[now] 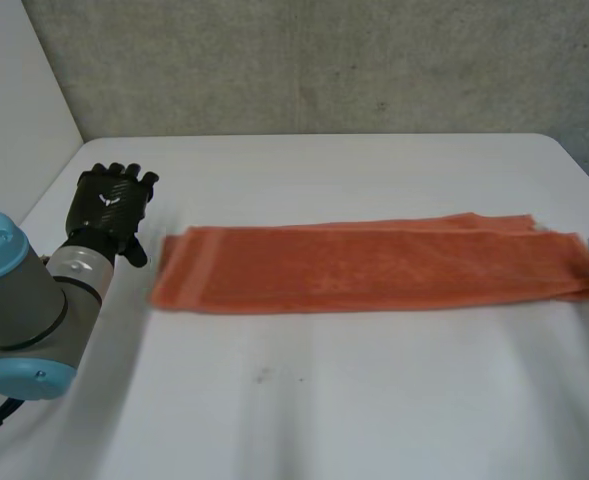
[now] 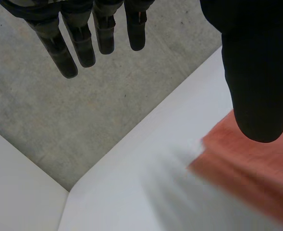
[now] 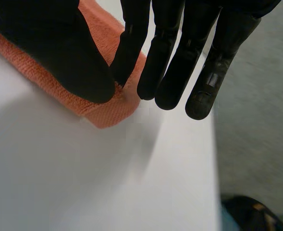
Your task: Fold the laundry
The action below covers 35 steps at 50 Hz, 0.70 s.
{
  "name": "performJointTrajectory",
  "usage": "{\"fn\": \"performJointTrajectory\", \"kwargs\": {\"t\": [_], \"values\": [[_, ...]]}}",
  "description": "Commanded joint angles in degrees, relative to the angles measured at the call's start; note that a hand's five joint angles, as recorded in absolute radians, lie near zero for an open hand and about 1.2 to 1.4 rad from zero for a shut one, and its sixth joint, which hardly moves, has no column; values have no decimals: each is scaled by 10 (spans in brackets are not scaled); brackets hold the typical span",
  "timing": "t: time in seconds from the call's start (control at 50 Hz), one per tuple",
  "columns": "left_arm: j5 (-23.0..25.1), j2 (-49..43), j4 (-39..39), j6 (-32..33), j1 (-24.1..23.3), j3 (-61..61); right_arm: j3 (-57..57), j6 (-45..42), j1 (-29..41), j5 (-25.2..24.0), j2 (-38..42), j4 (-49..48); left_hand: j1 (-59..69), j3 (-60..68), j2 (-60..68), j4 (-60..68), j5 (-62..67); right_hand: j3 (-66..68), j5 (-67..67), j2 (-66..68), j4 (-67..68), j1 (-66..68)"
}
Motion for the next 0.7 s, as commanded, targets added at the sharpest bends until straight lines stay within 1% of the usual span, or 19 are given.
{"fn": "performJointTrajectory", "kwargs": {"t": [0.02,0.16,0.24,0.26,0.32,0.34,0.38,0.4,0.42,0.46,0.48,0.5,0.6,0.64,0.7], "values": [[0,0,0,0,0,-2,-35,-14,-30,6,-2,2,-22,-31,-16,-15,-14,124,146,126,119,250],[-1,0,0,0,0,-1,-50,-10,-25,3,-7,2,-22,-31,-16,-15,-14,124,146,126,119,250],[-1,0,1,0,0,-1,-77,21,53,-2,-30,3,-22,-31,-16,-15,-14,124,146,126,119,250],[-1,0,2,0,0,-1,-90,35,94,-4,-38,2,-22,-31,-16,-15,-14,124,146,126,119,250],[-1,0,2,0,0,-1,-104,47,134,-6,-41,2,-22,-31,-16,-15,-14,124,146,126,119,250],[-1,0,2,0,1,-1,-127,57,194,-9,-42,3,-22,-31,-16,-15,-14,124,146,126,119,250],[-1,0,2,0,1,-1,-143,58,239,-9,-42,3,-22,-31,-16,-15,-14,124,146,126,119,250],[-1,0,2,0,1,-1,-143,58,239,-9,-42,3,-22,-31,-16,-15,-14,124,146,126,119,250],[-1,0,2,0,1,-1,-169,59,309,-17,-39,1,-22,-31,-16,-15,-14,124,146,126,119,250],[-1,1,2,0,2,-1,-185,60,355,-31,-33,-3,-24,-33,-17,-16,-16,124,146,126,119,250],[-1,1,2,0,3,-1,-192,59,375,-38,-26,-4,-22,-31,-16,-15,-14,124,146,126,119,250],[-1,1,2,0,3,-1,-206,60,415,-53,-4,-5,-22,-31,-16,-15,-14,124,146,126,119,250],[-1,1,2,0,5,-1,-249,60,505,-93,66,-6,-22,-31,-16,-15,-14,124,146,126,119,250],[-1,1,2,0,5,-1,-283,57,568,-103,114,-6,-22,-31,-16,-15,-14,124,146,126,119,250],[-2,1,2,0,5,-2,-305,57,599,-104,153,-6,-22,-31,-16,-15,-14,124,146,126,119,250]]}}
